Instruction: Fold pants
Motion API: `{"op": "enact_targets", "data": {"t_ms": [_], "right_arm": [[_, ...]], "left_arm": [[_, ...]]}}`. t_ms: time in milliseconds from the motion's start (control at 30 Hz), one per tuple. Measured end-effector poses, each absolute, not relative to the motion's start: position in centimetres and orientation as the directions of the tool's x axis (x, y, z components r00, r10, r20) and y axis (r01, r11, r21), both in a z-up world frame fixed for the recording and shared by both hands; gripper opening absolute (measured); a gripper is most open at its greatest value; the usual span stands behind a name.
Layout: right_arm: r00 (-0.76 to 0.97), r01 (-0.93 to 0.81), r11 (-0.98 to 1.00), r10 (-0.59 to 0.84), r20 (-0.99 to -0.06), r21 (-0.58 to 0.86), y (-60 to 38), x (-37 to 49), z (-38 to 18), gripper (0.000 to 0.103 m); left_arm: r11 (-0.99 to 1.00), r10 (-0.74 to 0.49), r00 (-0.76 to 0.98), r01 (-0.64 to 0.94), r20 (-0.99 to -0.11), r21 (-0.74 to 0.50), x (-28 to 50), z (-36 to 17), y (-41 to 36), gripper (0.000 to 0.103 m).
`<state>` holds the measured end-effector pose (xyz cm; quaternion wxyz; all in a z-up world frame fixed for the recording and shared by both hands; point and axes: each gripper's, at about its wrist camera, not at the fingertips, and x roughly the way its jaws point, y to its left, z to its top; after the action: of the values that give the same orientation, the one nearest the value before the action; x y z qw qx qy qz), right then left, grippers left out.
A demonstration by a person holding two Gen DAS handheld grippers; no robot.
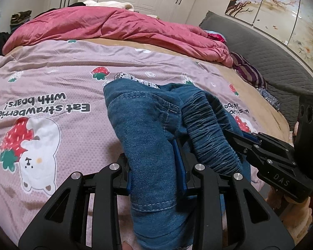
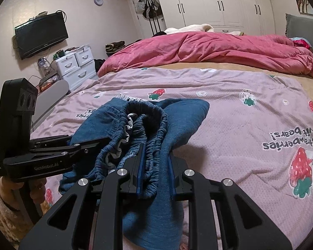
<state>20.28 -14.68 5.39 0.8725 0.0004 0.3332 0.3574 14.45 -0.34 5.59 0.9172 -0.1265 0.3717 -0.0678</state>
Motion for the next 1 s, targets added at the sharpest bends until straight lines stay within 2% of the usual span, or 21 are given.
{"op": "enact_targets", "data": {"t_ms": [1000], "right_arm": [[0.490, -0.561, 0.784, 0.573, -0.657, 0.264, -12.9, 24.5, 1.8, 0.018]], "left_arm": [[0.944, -0.248, 0.664, 0.003, -0.705, -0.330, 18.7, 1.7, 1.8, 0.024]]}}
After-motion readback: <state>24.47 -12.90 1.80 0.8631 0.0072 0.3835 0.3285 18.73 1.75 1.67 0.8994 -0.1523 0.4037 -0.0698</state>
